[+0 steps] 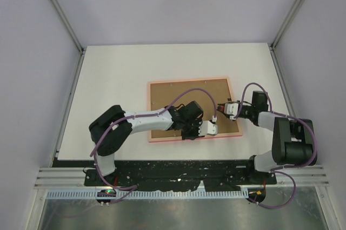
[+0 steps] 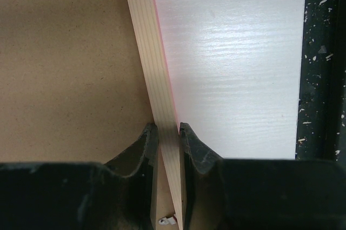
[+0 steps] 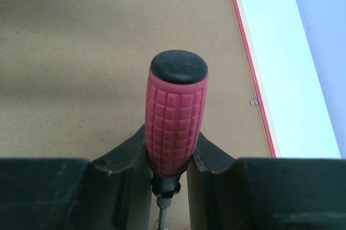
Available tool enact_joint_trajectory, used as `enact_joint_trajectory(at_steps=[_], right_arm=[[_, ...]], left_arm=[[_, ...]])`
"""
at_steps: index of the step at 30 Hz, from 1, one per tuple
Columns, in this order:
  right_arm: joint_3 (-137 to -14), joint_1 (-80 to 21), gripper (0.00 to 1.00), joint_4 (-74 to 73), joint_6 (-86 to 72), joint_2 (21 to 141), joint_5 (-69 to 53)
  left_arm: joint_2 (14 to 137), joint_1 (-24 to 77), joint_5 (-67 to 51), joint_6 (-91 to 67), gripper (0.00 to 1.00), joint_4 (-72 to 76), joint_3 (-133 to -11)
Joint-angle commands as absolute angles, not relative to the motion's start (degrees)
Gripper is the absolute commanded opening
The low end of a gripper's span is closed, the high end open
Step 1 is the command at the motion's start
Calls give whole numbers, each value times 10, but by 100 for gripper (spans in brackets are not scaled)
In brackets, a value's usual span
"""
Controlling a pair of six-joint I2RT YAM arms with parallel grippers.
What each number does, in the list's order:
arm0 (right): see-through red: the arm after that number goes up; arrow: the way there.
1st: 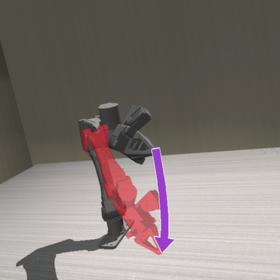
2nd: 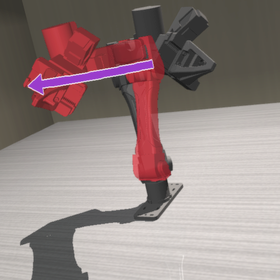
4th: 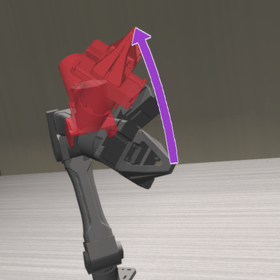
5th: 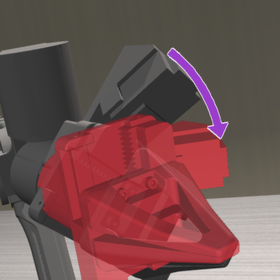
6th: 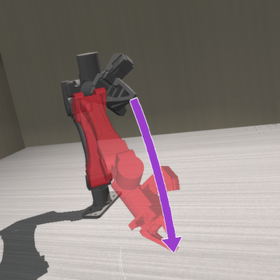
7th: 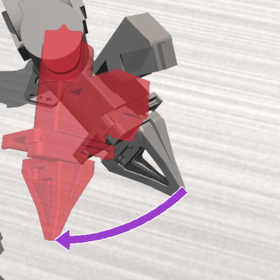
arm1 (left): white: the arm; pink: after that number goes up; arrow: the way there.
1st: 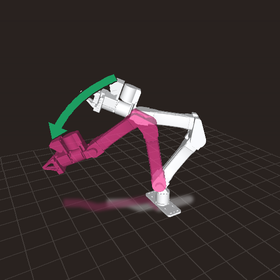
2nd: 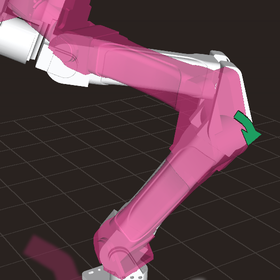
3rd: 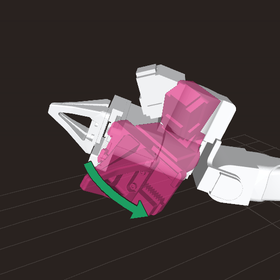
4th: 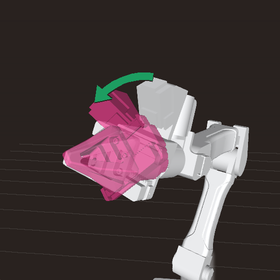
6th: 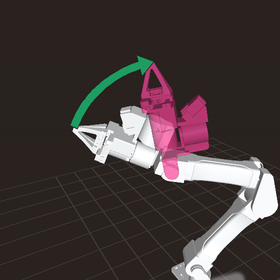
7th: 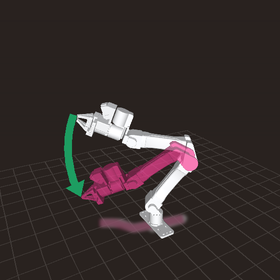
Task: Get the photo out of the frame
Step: Release the photo frame item from the photo frame.
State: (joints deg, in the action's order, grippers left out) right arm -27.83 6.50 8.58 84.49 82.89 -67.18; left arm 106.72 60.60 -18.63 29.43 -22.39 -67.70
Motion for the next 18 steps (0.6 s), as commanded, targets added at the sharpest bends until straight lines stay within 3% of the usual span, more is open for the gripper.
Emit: enact_joint_trajectory(at_steps=[1, 12, 15, 18], right_arm=[[-304, 67, 8, 87, 910, 838, -706], [-265, 62, 8, 244, 850, 839, -693], [-262, 62, 8, 311, 712, 815, -702], [-282, 62, 8, 278, 602, 781, -719]], left_arm=[[1134, 613, -210, 314, 0, -316, -628], [1134, 613, -216, 317, 0, -322, -629], [1131, 613, -218, 317, 0, -322, -629], [1125, 609, -220, 315, 0, -318, -627]])
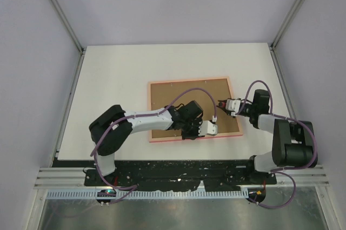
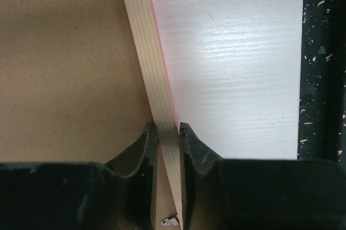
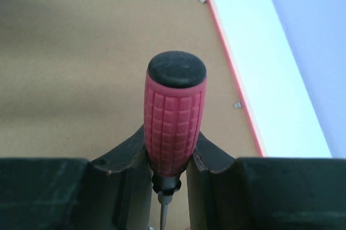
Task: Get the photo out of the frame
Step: Release the photo frame item from the photo frame, then adjust the screwdriver.
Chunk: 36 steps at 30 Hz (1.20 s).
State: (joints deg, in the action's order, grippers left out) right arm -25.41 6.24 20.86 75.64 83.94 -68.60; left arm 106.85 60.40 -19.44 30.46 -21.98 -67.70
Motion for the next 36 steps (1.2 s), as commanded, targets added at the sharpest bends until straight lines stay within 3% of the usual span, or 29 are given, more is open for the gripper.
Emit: enact_joint_trajectory(at_steps=[1, 5, 11, 14, 19, 26, 29, 36], right_arm=[[-290, 62, 8, 253, 589, 762, -720], [-308, 62, 8, 243, 436, 710, -673], [-385, 62, 8, 119, 236, 674, -543], [-446, 62, 8, 40, 157, 676, -544], [-484, 62, 8, 60, 3, 671, -581], [-496, 55, 8, 207, -220, 675, -637], [-496, 43, 8, 258, -314, 687, -651], [-443, 0, 8, 589, -575, 735, -640]], left_arm=[[1122, 606, -221, 315, 0, -317, -626], [1112, 597, -231, 309, 4, -316, -626], [1095, 584, -236, 295, 56, -311, -627], [1069, 574, -239, 286, 69, -297, -619], [990, 546, -246, 262, 83, -284, -618], [873, 477, -324, 255, 100, -311, -645], [866, 460, -355, 256, 100, -351, -685], [880, 430, -481, 151, 100, -330, -766]])
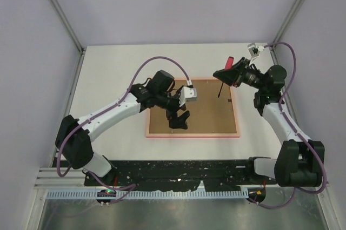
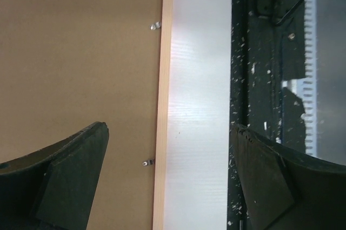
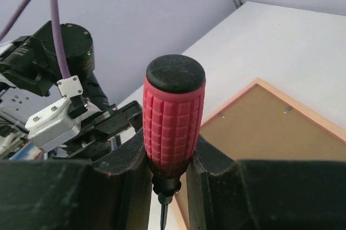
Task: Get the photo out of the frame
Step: Adjust the screwdriver.
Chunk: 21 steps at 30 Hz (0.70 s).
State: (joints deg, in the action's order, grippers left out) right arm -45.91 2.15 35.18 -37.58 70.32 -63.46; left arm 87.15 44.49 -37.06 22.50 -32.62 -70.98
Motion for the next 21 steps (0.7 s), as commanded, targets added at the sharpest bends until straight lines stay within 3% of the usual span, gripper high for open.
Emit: enact_joint_trajectory(at_steps=[1, 6, 12, 21], right_arm=[[-444, -20, 8, 632, -592, 741, -637], [-440, -65, 8, 704, -652, 765, -615], [-408, -89, 8, 722, -650, 745, -570], [-361, -100, 8, 695, -621, 728, -492]], left_arm=[[890, 425, -502, 133, 100, -331, -785], [917, 383, -579, -41, 100, -210, -810], [954, 373, -594, -180, 97, -100, -812], [1003, 375, -627, -339, 82, 47, -810]])
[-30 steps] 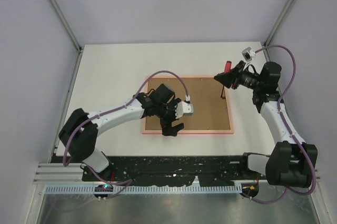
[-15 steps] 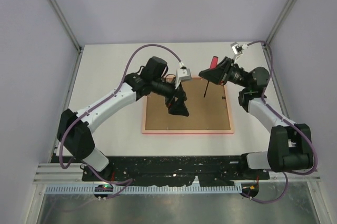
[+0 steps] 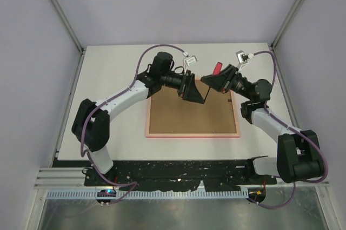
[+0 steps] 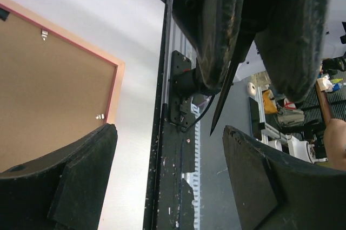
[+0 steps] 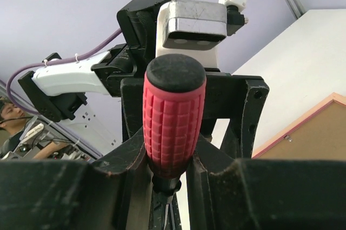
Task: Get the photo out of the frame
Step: Adjust the screwdriver.
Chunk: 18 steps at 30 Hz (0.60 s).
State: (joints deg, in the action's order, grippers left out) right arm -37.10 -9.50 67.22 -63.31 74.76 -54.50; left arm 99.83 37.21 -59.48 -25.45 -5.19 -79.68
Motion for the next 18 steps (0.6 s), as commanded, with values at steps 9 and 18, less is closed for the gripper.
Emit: enact_joint_trajectory(at_steps=[9, 18], right_arm=[[-348, -101, 8, 698, -612, 744, -452], [-351, -101, 8, 697, -613, 741, -446]], left_arm=[[1012, 386, -636, -379, 56, 91, -799], [1016, 398, -638, -368, 32, 78, -801]])
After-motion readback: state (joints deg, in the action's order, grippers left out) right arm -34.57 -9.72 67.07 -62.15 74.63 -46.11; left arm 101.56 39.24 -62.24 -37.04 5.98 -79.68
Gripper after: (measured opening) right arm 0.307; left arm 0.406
